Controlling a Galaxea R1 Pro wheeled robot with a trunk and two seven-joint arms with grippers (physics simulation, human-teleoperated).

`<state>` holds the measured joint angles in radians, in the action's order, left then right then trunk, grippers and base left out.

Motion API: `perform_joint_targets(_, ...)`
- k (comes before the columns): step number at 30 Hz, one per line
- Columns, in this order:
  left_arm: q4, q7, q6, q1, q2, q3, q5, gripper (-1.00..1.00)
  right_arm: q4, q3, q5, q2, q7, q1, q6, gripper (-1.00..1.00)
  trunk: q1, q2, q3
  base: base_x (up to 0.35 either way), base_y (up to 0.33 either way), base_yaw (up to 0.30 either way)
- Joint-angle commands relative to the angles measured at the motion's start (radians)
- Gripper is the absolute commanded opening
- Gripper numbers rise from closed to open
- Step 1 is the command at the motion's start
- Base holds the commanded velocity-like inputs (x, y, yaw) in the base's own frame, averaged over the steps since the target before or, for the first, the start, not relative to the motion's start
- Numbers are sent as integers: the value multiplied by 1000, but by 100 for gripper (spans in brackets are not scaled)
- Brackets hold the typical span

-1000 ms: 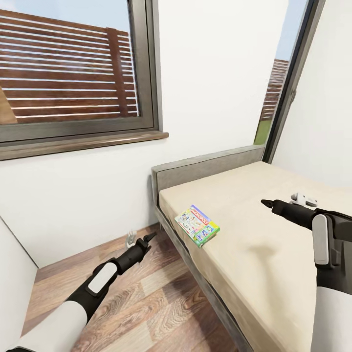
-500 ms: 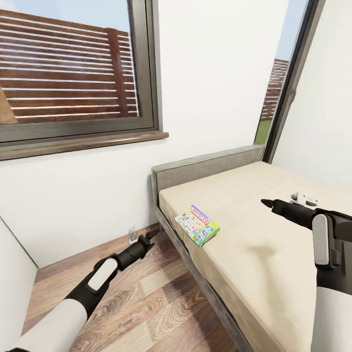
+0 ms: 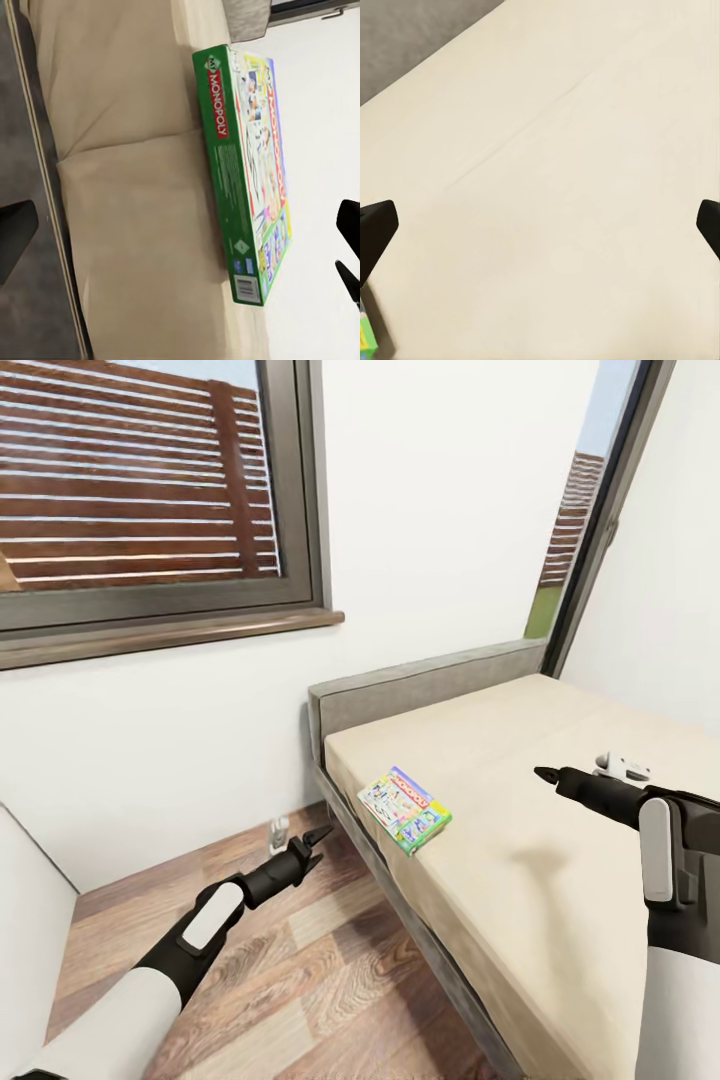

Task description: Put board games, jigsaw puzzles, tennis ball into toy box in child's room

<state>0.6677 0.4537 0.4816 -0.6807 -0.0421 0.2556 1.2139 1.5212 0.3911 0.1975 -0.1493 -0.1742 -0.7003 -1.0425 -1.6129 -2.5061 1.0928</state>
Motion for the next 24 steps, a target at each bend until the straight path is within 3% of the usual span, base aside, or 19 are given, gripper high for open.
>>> perform_joint_targets(1, 1, 1, 5, -1, -1, 4, 9, 100, 1, 2, 2, 0, -2, -1, -5, 100, 0, -1, 5, 0, 0, 0)
perform_joint_targets(14, 29, 2, 12, 0, -4, 5, 9, 100, 5, 3, 0, 0, -1, 0, -5, 100, -6, -4, 55, 0, 0, 0)
perform_joint_targets(24, 32, 2, 3, 2, -1, 5, 8, 100, 26, 4, 0, 0, -2, 2, -5, 100, -6, -4, 55, 0, 0, -2)
